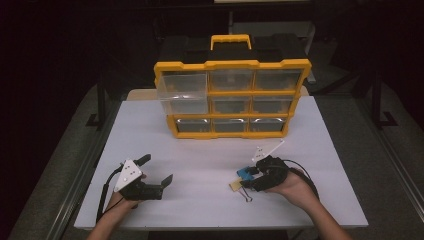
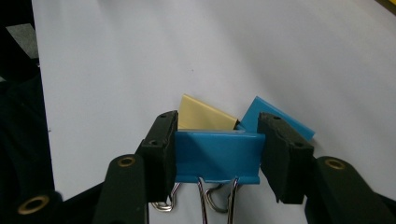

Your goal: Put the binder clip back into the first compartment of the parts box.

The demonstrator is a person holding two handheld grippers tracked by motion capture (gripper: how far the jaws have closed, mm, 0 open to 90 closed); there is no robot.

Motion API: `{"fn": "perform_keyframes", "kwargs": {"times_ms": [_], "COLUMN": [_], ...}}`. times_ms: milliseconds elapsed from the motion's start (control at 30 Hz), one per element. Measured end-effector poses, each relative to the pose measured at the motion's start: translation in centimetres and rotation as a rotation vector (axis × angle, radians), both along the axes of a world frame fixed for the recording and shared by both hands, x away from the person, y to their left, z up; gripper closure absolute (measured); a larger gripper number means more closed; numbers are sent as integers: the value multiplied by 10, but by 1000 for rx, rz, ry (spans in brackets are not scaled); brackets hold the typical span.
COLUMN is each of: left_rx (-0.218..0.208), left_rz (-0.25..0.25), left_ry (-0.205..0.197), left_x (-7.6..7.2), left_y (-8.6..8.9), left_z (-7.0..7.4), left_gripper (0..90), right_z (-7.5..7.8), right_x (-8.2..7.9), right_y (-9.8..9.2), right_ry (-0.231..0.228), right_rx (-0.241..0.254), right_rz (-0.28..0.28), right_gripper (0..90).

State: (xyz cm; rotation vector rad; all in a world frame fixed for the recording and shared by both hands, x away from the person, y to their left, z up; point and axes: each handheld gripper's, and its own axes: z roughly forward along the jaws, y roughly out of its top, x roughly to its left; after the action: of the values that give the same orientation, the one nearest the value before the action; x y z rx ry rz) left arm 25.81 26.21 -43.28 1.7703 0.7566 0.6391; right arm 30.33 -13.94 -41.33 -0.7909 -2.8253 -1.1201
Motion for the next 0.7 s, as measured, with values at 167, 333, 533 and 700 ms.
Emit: {"fn": "perform_keyframes", "kwargs": {"times_ms": [167, 333, 533, 700], "left_rx": [-12, -7, -24, -46], "left_rz": [3, 1, 6, 16], "left_ry": [10, 17, 11, 14], "left_x": [0, 0, 0, 0], "left_y": [-1, -1, -1, 0], "left_z": [0, 0, 0, 0], "left_gripper": [0, 0, 0, 0], "right_z": [4, 10, 15, 24], "right_x": [3, 7, 13, 19], "right_y": [2, 4, 4, 8], "right_ry": [4, 6, 8, 9], "right_rx": [4, 20, 26, 44], "right_rz": [3, 8, 13, 20], "right_gripper": [491, 491, 491, 491]}}
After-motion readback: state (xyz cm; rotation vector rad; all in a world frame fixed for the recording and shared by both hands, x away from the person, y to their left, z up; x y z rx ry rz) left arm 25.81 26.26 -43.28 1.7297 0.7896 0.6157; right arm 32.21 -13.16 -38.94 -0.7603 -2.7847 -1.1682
